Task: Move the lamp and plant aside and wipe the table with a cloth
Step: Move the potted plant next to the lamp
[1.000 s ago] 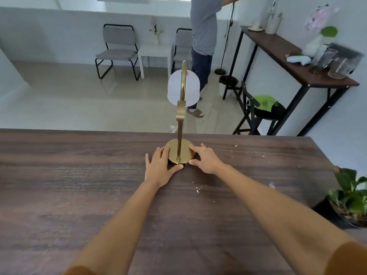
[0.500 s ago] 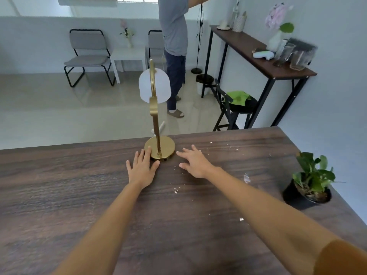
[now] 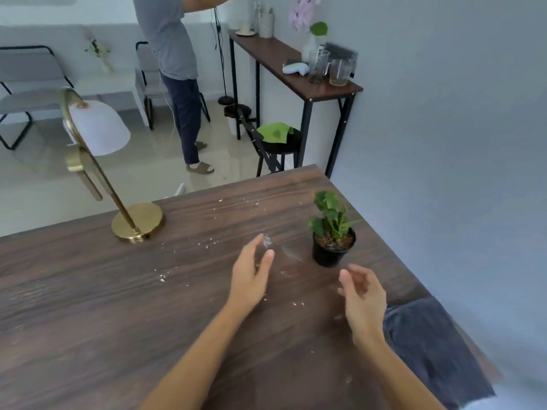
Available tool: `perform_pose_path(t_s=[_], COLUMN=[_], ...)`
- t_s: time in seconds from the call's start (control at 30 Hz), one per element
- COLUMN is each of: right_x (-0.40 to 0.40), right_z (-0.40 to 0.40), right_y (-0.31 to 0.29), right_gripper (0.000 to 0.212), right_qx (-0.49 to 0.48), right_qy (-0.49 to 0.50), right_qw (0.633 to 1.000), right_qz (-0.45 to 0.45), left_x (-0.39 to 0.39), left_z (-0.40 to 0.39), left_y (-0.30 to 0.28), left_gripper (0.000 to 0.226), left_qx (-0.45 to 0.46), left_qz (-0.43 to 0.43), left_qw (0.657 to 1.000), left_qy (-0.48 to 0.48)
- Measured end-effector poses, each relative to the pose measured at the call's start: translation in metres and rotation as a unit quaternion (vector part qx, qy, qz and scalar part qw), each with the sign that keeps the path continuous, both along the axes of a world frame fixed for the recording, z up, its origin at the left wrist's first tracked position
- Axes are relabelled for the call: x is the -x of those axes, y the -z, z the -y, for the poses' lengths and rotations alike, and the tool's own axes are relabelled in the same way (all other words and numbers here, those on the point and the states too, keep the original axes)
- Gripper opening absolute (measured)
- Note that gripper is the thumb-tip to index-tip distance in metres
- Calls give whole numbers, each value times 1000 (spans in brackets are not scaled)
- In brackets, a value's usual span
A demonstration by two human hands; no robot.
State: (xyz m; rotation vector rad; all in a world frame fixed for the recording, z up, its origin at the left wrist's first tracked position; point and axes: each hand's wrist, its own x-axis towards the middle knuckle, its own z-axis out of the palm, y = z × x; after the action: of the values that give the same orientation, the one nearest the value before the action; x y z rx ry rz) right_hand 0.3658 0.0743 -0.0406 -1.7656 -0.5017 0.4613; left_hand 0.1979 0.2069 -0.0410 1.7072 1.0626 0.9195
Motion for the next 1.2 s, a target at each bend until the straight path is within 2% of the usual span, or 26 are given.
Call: perform_pose_path(t_s=[0.1, 0.23, 0.3, 0.43, 0.57, 0.67, 0.87, 1.03, 1.2], right_x=[-32, -65, -73, -67, -57, -33, 51, 97, 111], right_z=[-6, -3, 0, -12, -53, -103, -202, -253, -277], right_y=[-3, -2, -2, -10, -29, -41, -32, -32, -33], right_gripper=[36, 61, 58, 51, 45, 43, 41, 40, 40], right_qx=[-18, -41, -46, -95, -107, -102, -68, -35, -9], right_qy=[-30, -142, -186, -147, -176, -206, -260, -280, -292], right_qw=[999, 987, 979, 974, 968, 962, 948, 949, 946], right_qz=[-11, -57, -68, -146, -146, -147, -171, -144, -137], left_x=[-58, -103, -116, -125, -114, -90, -13, 34, 48], left_z=[21, 50, 59, 59, 25, -16, -92, -139, -166], left_y=[-1, -6, -8, -10, -20, -35, -40, -30, -22], left_gripper=[41, 38, 40, 41, 49, 50, 33, 33, 35], left_qx=[97, 148, 165, 175, 192, 184, 170, 162, 160], left_qz=[50, 133, 159, 182, 213, 240, 243, 217, 199], left_qw=[993, 978, 973, 967, 954, 941, 914, 910, 912], left_qy=[53, 58, 39, -15, -83, -151, -279, -313, -321])
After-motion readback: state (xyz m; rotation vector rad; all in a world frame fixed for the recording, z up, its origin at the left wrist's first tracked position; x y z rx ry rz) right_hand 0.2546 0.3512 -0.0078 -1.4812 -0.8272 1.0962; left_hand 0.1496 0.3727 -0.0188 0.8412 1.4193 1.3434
